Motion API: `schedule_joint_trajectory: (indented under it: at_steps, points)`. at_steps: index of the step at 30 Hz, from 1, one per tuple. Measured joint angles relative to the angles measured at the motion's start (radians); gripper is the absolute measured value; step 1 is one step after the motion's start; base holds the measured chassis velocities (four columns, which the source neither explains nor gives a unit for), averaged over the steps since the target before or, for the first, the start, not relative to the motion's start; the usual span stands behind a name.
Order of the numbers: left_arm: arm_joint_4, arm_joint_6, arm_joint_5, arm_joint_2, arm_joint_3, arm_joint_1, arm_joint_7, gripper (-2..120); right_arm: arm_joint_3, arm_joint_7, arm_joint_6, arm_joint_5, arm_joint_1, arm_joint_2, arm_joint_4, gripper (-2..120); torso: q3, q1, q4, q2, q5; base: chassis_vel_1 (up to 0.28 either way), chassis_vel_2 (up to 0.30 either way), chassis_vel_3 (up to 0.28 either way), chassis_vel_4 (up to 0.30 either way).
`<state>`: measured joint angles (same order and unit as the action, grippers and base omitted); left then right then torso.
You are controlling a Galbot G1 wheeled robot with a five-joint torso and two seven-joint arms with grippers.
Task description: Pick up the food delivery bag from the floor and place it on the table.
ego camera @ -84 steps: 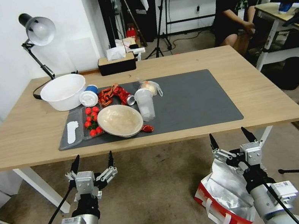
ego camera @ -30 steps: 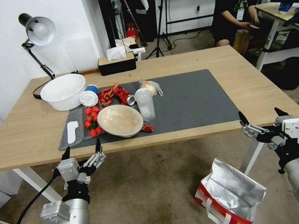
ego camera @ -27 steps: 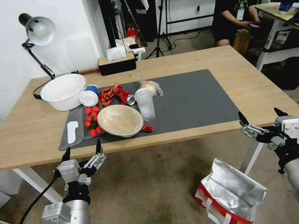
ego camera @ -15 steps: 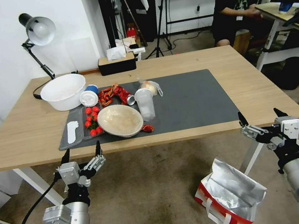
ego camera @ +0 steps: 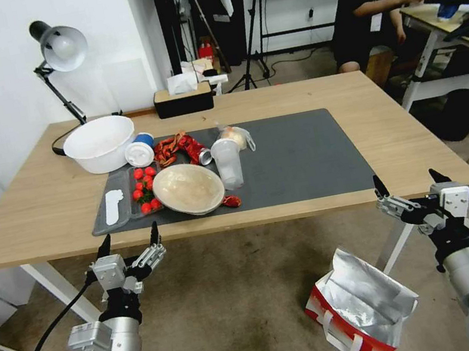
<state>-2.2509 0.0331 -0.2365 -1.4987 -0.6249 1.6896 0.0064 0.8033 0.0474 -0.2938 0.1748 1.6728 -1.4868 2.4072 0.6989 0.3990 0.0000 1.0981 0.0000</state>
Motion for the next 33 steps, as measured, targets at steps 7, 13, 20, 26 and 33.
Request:
schedule_joint_trajectory:
  at_steps: [7,13,20,26,33]
  points:
    - [0.000,0.001,0.000,-0.001,0.000,0.002,0.000,100,-0.001,0.000,0.002,0.000,0.003,0.000,0.000,100,-0.013,-0.011,0.0000,-0.024,0.0000,0.000,0.000,0.000,0.000]
    - [0.000,0.001,0.000,-0.001,0.000,0.003,-0.001,100,-0.003,-0.001,0.004,0.000,0.005,0.002,0.000,100,-0.031,-0.025,0.0000,-0.057,0.0000,0.000,0.000,0.000,0.000]
    - [0.000,0.001,0.000,0.000,-0.001,0.001,-0.001,100,-0.005,0.000,0.009,-0.003,0.006,0.002,-0.004,100,-0.054,-0.042,-0.0001,-0.096,0.0000,0.000,0.000,0.000,0.000]
    - [0.003,0.002,0.000,0.000,0.000,-0.002,-0.001,100,-0.006,0.003,0.020,-0.006,0.005,0.004,-0.008,100,-0.073,-0.057,0.0000,-0.131,-0.0001,0.000,0.000,0.000,0.000]
    - [0.004,0.002,-0.001,-0.002,0.001,-0.003,-0.001,100,-0.010,0.014,0.046,-0.007,0.007,0.006,-0.015,100,-0.089,-0.069,0.0000,-0.159,0.0000,0.000,0.000,0.000,0.000]
